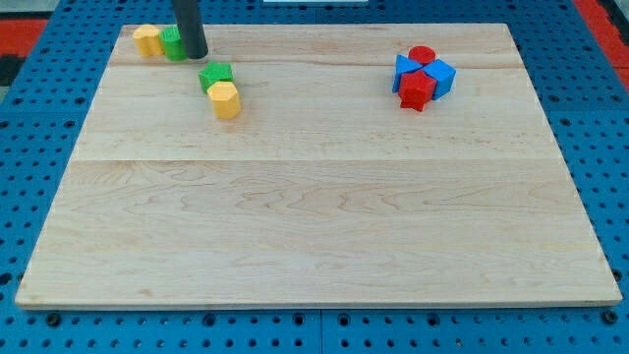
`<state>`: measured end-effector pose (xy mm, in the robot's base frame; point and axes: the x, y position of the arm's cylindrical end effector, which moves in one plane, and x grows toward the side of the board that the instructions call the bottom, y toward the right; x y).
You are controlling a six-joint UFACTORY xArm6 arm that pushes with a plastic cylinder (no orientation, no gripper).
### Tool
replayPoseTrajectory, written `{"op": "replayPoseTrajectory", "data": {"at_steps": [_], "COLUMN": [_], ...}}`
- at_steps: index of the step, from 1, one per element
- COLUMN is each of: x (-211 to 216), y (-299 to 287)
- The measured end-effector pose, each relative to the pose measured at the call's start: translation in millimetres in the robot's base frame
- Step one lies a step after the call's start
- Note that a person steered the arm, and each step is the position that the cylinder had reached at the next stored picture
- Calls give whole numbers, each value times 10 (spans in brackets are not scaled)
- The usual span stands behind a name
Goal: Slide yellow heart along with green circle right a bit
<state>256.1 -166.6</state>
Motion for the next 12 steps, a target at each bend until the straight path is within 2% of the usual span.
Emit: {"op": "replayPoseTrajectory", "data": {"at_steps": [2,3,5,6,7,10,11,12], "x": [48,-74,50,28,-62,-109,147,230], "y": [-559,-422,-196,104,138,-145,-211,-591]}}
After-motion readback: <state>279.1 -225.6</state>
